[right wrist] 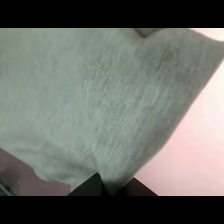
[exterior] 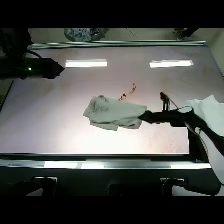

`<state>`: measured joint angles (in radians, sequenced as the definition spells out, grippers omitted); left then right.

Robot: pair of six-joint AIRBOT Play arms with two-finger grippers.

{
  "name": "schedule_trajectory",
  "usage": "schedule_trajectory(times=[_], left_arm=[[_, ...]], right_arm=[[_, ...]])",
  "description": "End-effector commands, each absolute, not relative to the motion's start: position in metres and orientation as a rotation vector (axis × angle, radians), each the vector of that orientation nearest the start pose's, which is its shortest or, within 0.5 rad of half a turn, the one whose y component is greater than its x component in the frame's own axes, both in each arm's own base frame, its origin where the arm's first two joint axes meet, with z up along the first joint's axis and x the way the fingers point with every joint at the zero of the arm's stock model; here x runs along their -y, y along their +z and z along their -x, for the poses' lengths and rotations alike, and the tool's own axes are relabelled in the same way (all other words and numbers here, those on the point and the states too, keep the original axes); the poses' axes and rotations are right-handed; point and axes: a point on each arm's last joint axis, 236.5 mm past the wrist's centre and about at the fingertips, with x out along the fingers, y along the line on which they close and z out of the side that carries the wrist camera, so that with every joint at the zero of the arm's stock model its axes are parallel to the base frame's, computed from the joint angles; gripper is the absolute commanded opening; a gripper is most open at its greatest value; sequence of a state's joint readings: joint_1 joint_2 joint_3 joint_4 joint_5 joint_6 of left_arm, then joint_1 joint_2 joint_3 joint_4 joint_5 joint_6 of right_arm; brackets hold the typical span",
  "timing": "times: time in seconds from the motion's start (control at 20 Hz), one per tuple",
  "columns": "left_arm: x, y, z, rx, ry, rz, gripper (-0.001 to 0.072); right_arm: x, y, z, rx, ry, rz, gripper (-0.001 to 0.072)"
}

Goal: Fold the shirts.

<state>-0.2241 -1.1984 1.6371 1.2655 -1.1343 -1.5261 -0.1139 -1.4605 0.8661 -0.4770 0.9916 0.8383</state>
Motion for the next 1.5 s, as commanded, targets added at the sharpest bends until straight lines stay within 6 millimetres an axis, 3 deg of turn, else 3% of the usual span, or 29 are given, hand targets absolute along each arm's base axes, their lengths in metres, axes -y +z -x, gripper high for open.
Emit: schedule_trajectory(times=[0.0, 0.15, 0.3, 0.4, 0.55, 0.65, 1.0, 1.2, 1.35, 1.45], left_arm=[[0.162, 0.247, -0.420, -0.712, -0.450, 0.100, 0.0033], [0.163, 0.239, -0.425, -0.731, -0.448, 0.100, 0.0033], [0.164, 0.232, -0.428, -0.743, -0.450, 0.090, 0.0033], [0.164, 0.231, -0.428, -0.745, -0.450, 0.090, 0.0034], [0.164, 0.231, -0.428, -0.740, -0.458, 0.069, 0.0033], [0.164, 0.231, -0.428, -0.740, -0.459, 0.068, 0.0033], [0.164, 0.231, -0.428, -0.734, -0.468, 0.044, 0.0033], [0.164, 0.232, -0.428, -0.734, -0.468, 0.044, 0.0033], [0.164, 0.231, -0.428, -0.735, -0.469, 0.044, 0.0033], [0.164, 0.231, -0.428, -0.736, -0.469, 0.044, 0.0033]], right_arm=[[-0.110, 0.035, -0.419, -0.926, 0.677, -0.586, 0.0045], [-0.038, 0.119, -0.432, -0.860, 0.581, -0.504, 0.0046], [0.058, 0.176, -0.419, -0.869, 0.340, -0.350, 0.0046], [0.110, 0.215, -0.405, -0.821, 0.198, -0.323, 0.0046], [0.166, 0.257, -0.382, -0.731, 0.037, -0.369, 0.0046], [0.190, 0.266, -0.360, -0.727, -0.028, -0.404, 0.0046], [0.236, 0.243, -0.272, -0.873, -0.168, -0.534, 0.0047], [0.265, 0.214, -0.221, -1.017, -0.369, -0.558, 0.0048], [0.254, 0.151, -0.180, -1.238, -0.422, -0.615, 0.0048], [0.224, 0.095, -0.144, -1.426, -0.383, -0.684, 0.0051]])
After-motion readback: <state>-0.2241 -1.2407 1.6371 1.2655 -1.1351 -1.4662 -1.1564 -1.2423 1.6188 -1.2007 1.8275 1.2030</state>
